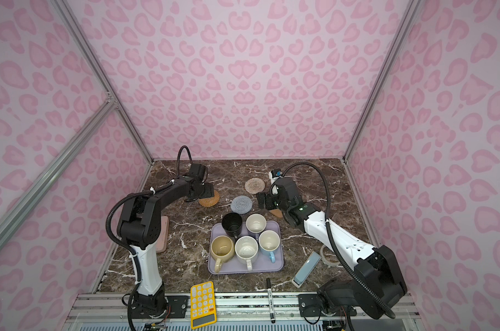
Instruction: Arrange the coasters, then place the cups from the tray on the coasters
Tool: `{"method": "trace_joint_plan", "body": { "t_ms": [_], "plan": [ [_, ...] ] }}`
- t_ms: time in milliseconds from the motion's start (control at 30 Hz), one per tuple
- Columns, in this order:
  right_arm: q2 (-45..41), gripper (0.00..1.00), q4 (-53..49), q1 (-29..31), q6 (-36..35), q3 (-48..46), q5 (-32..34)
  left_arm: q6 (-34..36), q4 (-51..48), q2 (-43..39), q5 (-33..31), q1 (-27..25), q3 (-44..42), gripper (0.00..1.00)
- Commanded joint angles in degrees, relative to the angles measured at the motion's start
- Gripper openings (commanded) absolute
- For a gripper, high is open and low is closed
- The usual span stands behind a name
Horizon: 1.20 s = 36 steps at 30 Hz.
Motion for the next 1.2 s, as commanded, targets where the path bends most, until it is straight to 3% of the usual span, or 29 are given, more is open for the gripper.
{"method": "trace_joint_plan", "body": {
  "t_ms": [0, 233, 400, 633, 1167],
  "plan": [
    [-0.2, 1.00, -0.6, 0.0, 0.4, 0.5, 0.5, 0.0, -0.9, -1.9, 1.0, -0.1, 0.9, 0.84],
    [-1.5, 1.00, -1.9, -0.5, -0.4, 0.2, 0.5, 5.0, -3.0, -8.5, -4.1, -5.3, 1.2, 0.87],
    [-1.9, 1.00, -2.0, -2.1, -0.7, -0.1, -0.2, 9.9, -1.8, -9.1, 5.0, -8.3, 1.1, 0.87],
    [1.5, 1.00, -3.7, -4.4, -1.3, 2.7, -2.1, 10.3, -4.5, -2.1, 3.4, -13.5, 6.4, 0.85],
    [4.5, 1.00, -5.8, -5.4, -3.1, 2.1, -3.8, 15.2, -7.5, 8.3, 7.7, -16.8, 12.3, 0.84]
  ]
}}
